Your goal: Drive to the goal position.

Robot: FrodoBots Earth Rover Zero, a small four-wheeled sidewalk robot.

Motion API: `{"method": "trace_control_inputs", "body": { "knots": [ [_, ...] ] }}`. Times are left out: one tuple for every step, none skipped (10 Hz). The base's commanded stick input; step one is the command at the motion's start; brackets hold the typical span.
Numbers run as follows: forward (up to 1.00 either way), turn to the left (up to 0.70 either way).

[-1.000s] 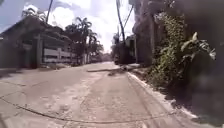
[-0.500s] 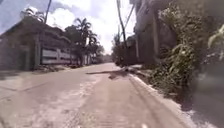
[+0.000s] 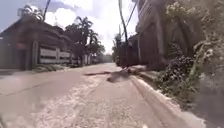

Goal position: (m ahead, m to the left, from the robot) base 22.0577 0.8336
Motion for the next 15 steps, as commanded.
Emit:
{"method": "trace_control_inputs", "body": {
  "knots": [
    [0.85, 0.00],
    [0.85, 0.00],
    [0.85, 0.00],
    [0.85, 0.00],
    [0.85, 0.00],
    [0.85, 0.00],
    [0.85, 0.00],
    [0.85, 0.00],
    [0.85, 0.00],
    [0.85, 0.00],
    [0.85, 0.00],
    [0.85, 0.00],
    [0.85, 0.00],
    [0.85, -0.02],
    [0.85, 0.00]
  ]
}}
